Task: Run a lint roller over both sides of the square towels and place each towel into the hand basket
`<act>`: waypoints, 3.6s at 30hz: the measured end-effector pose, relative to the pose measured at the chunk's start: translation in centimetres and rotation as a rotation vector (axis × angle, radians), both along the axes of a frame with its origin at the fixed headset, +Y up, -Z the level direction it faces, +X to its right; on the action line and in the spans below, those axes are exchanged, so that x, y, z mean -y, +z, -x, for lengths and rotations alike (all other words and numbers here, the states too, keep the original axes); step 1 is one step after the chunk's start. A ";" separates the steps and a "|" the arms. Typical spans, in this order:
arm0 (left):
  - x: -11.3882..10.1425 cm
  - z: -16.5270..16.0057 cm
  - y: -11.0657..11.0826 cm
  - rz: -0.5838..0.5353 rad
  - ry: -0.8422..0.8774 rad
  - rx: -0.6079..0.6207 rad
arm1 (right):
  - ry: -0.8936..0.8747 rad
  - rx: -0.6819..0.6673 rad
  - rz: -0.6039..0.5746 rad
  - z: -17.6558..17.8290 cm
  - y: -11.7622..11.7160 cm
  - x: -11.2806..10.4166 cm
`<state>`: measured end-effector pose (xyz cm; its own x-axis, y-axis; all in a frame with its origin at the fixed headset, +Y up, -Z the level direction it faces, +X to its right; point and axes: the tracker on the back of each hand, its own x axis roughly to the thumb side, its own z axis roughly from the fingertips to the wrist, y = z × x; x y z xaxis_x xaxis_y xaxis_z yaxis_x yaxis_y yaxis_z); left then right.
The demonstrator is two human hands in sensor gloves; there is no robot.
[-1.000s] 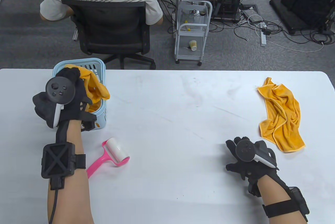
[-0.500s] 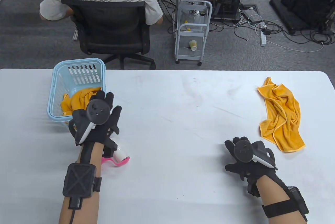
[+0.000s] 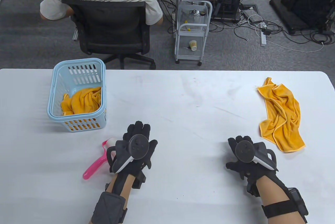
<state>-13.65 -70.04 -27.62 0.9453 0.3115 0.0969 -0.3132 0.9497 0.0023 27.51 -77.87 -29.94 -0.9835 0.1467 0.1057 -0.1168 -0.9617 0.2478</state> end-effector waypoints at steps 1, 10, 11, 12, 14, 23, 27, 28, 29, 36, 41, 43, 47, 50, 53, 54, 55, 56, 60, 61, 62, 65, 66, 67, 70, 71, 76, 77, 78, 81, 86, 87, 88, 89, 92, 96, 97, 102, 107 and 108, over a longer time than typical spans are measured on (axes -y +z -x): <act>0.1 0.1 0.0 0.002 -0.012 0.001 | -0.013 0.051 -0.018 -0.9 -0.5 -0.1; 0.3 0.9 -0.1 0.001 0.010 0.005 | 0.082 0.478 -0.059 -8.7 -4.3 -2.1; 0.2 1.0 -0.1 -0.002 0.016 0.004 | 0.090 0.513 -0.054 -9.4 -4.7 -2.1; 0.1 1.1 -0.1 -0.003 0.020 0.005 | 0.101 0.536 -0.051 -9.9 -4.9 -2.0; 0.1 1.1 -0.1 -0.007 0.017 0.009 | 0.138 0.592 -0.041 -10.6 -5.5 -1.5; 0.3 1.0 0.0 0.006 0.016 0.033 | 0.303 0.724 0.046 -12.1 -7.5 1.4; 0.3 0.9 -0.1 0.011 0.015 0.039 | 0.257 0.758 0.012 -12.3 -7.9 2.0; 0.3 0.9 -0.1 0.012 0.015 0.040 | 0.268 0.755 0.000 -12.3 -8.0 2.0; 0.3 0.9 -0.1 0.012 0.018 0.042 | 0.310 0.751 -0.020 -12.3 -8.1 1.9; 0.3 0.8 -0.1 0.010 0.028 0.055 | 0.248 0.658 -0.132 -10.4 -7.8 -0.2; -0.1 0.0 0.4 -0.010 0.033 0.098 | 0.006 0.420 -0.258 -4.9 -7.1 -6.3; -0.2 -0.6 0.6 -0.014 0.030 0.128 | -0.101 0.286 -0.277 -2.2 -6.2 -8.3; 0.1 -1.8 0.9 0.006 0.061 0.200 | -0.305 0.020 -0.227 3.8 -3.5 -10.9; 0.5 -2.7 1.1 0.043 0.105 0.271 | -0.435 -0.125 -0.167 8.1 -1.2 -10.9; 1.1 -3.8 1.4 0.108 0.167 0.371 | -0.523 -0.204 -0.092 11.3 0.3 -9.7; 1.3 -4.1 1.4 0.124 0.172 0.395 | -0.545 -0.219 -0.074 11.9 0.6 -9.3; 1.5 -4.5 1.6 0.143 0.168 0.419 | -0.576 -0.226 -0.060 12.6 0.9 -8.8; 1.7 -5.0 1.8 0.160 0.164 0.432 | -0.618 -0.218 -0.049 13.3 1.3 -8.2; 2.1 -6.2 2.3 0.157 0.100 0.467 | -0.704 -0.199 -0.008 14.7 2.2 -6.5; 2.2 -6.4 2.4 0.155 0.089 0.463 | -0.703 -0.200 -0.006 14.7 2.3 -6.4; 2.2 -6.5 2.4 0.138 0.075 0.445 | -0.712 -0.197 -0.006 14.7 2.4 -6.1; 2.0 -6.2 2.3 0.114 0.103 0.421 | -0.715 -0.194 -0.027 14.5 2.4 -5.5; 2.0 -6.1 2.2 0.128 0.112 0.426 | -0.713 -0.193 -0.025 14.4 2.4 -5.3; 2.0 -5.8 2.2 0.138 0.132 0.406 | -0.709 -0.184 -0.025 14.2 2.3 -5.0; 1.9 -5.4 2.0 0.126 0.137 0.386 | -0.728 -0.189 -0.014 13.8 2.4 -4.5; 1.8 -5.2 2.0 0.117 0.134 0.379 | -0.751 -0.223 0.009 13.8 2.5 -4.3; 1.5 -4.9 2.0 0.104 0.147 0.360 | -0.681 -0.330 -0.007 14.6 3.5 -4.6; 1.4 -4.8 2.0 0.092 0.148 0.356 | -0.626 -0.345 -0.053 14.9 3.8 -4.7; 1.4 -4.8 2.1 0.086 0.152 0.358 | -0.543 -0.343 -0.130 15.2 4.2 -4.9; 1.2 -5.0 2.3 0.079 0.161 0.378 | -0.390 -0.310 -0.302 16.0 5.1 -5.1; 0.8 -5.0 2.4 0.043 0.108 0.397 | -0.273 -0.321 -0.468 16.6 6.2 -5.5; 0.8 -4.9 2.5 0.040 0.113 0.395 | -0.245 -0.316 -0.508 16.6 6.3 -5.7; 0.7 -4.9 2.5 0.037 0.114 0.397 | -0.224 -0.312 -0.534 16.5 6.3 -5.8; 0.6 -5.0 2.6 0.036 0.090 0.401 | -0.212 -0.303 -0.565 16.3 6.4 -6.2; 0.3 -5.2 2.9 -0.039 -0.025 0.359 | -0.272 -0.280 -0.593 15.7 6.5 -7.0; -0.7 -4.3 3.0 -0.132 -0.064 0.277 | -0.335 -0.255 -0.591 14.6 6.4 -8.3; -0.9 -4.1 3.0 -0.140 -0.066 0.273 | -0.357 -0.261 -0.570 14.5 6.2 -8.5; -4.4 -1.5 3.4 -0.288 0.030 0.182 | -0.601 -0.487 -0.017 14.0 4.0 -7.7; -7.1 -0.7 3.9 -0.306 0.077 0.178 | -0.529 -0.555 0.203 14.2 3.2 -6.8; -7.5 -0.7 3.9 -0.319 0.077 0.174 | -0.518 -0.545 0.220 14.0 3.0 -6.7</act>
<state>-12.94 -62.58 -23.69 0.8811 0.3095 0.3576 -0.4057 0.8833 0.2349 13.54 -71.13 -26.90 -0.6018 0.6465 0.4690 -0.3449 -0.7400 0.5775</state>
